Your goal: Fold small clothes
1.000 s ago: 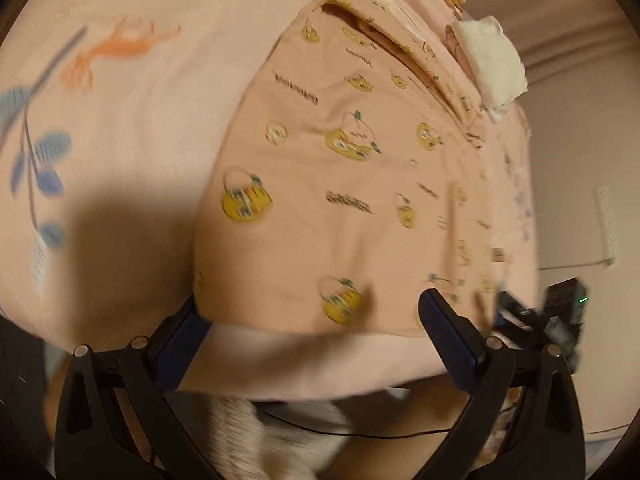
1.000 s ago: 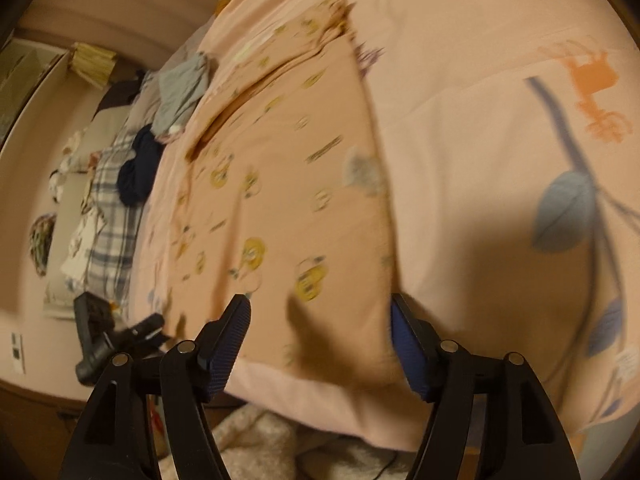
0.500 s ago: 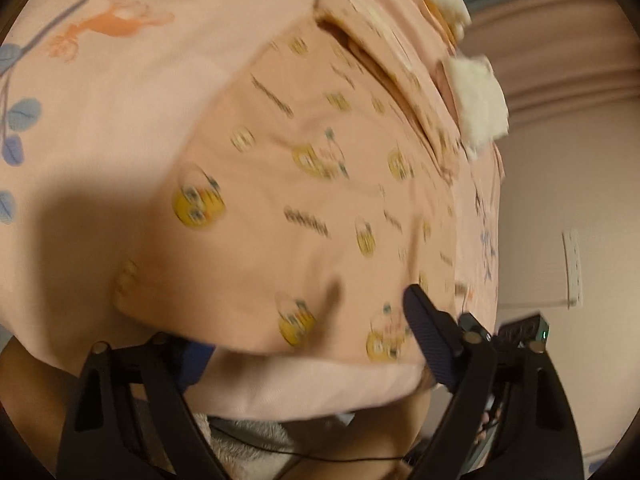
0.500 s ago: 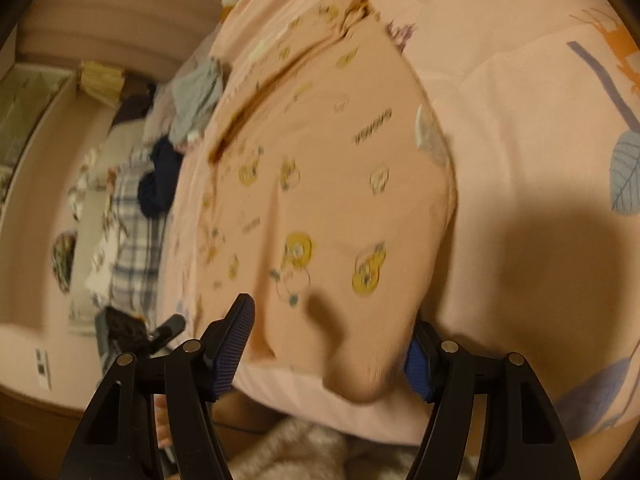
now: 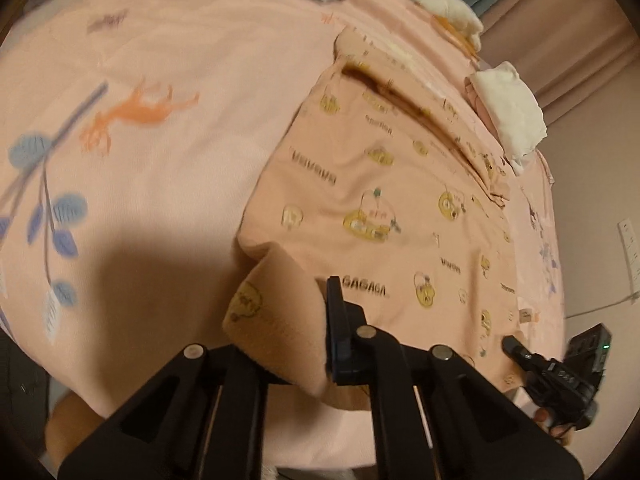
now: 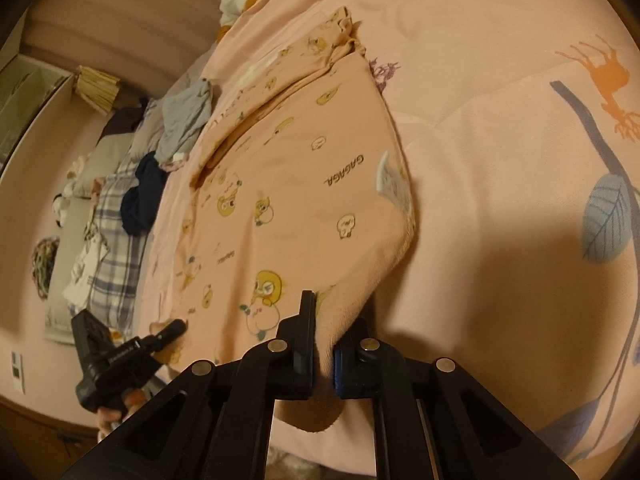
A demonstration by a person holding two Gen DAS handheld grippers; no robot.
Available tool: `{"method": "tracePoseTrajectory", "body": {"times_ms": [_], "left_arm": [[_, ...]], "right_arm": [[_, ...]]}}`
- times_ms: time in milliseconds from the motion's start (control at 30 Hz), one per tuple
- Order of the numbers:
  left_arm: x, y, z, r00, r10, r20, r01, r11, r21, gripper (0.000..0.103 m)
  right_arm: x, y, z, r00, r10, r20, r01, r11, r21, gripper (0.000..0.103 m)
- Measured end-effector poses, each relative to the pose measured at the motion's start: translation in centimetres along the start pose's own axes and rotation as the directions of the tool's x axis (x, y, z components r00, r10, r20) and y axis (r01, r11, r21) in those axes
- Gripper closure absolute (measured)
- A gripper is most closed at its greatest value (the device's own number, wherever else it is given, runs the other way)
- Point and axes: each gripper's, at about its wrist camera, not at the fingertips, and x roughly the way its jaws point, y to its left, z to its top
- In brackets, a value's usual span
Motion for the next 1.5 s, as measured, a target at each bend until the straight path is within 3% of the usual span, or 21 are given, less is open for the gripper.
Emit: {"method": "tracePoseTrajectory", "body": {"times_ms": [233,400,533,767,867,933,1100,1200,1300,1400,1467,1500], "left_arm": [[-1.0,-2.2,1.9,0.992,0.016,0.127,-0.025,0.997,0.071,0.098],[-0.9,-3.0,4.3,0.988,-0.038,0.148,0.033,0.999,0.034,0.098],[-0.4,-4.0,7.1,0.981,-0.062,0.184,0.061,0.998,0.007,0.098],[2.8,-6.2,15.5,0.959,-0.098,0.265,0.114,0.992,-0.045,0.098],[6.5,-6.9,19.6,0.964,-0.086,0.251,0.106,0.992,-0.067,0.098],[9.4,-7.2,21.9,0.972,-0.057,0.227,0.077,0.994,-0.078,0.098],[14.9,-7.0,24.8,0.985,0.004,0.175,0.010,0.997,-0.080,0.098],[16.8,-6.8,26.2,0.990,-0.007,0.141,0.019,0.996,-0.087,0.099],[17.5,-6.9,26.9,0.992,0.030,0.124,-0.024,0.998,-0.053,0.092],[16.0,-6.3,26.7,0.994,-0.009,0.105,0.019,0.996,-0.092,0.088],[14.1,-6.7,26.1,0.991,-0.039,0.126,0.049,0.996,-0.076,0.072],[13.2,-7.0,25.8,0.990,-0.043,0.134,0.051,0.997,-0.056,0.070]], "right_arm": [[-0.8,1.5,0.9,0.997,-0.021,0.068,0.027,0.996,-0.079,0.096],[-1.2,2.4,2.6,0.996,0.003,0.093,0.005,0.996,-0.085,0.096],[-1.9,3.8,5.3,0.988,0.023,0.151,-0.004,0.993,-0.122,0.096],[-1.1,6.1,13.8,0.973,0.002,0.231,0.041,0.983,-0.180,0.096],[1.1,6.3,18.0,0.972,-0.005,0.235,0.056,0.976,-0.210,0.096],[3.0,6.1,20.4,0.969,-0.060,0.241,0.112,0.971,-0.210,0.096],[8.5,3.8,25.0,0.975,-0.145,0.171,0.174,0.969,-0.175,0.096],[10.3,2.6,26.0,0.977,-0.155,0.143,0.176,0.973,-0.146,0.096],[11.4,2.3,26.6,0.977,-0.181,0.112,0.198,0.967,-0.162,0.096],[10.6,1.7,27.3,0.987,-0.136,0.084,0.145,0.984,-0.107,0.095],[9.2,1.6,27.3,0.987,-0.137,0.087,0.144,0.986,-0.085,0.079],[8.7,1.7,27.5,0.984,-0.152,0.097,0.160,0.983,-0.086,0.071]]}}
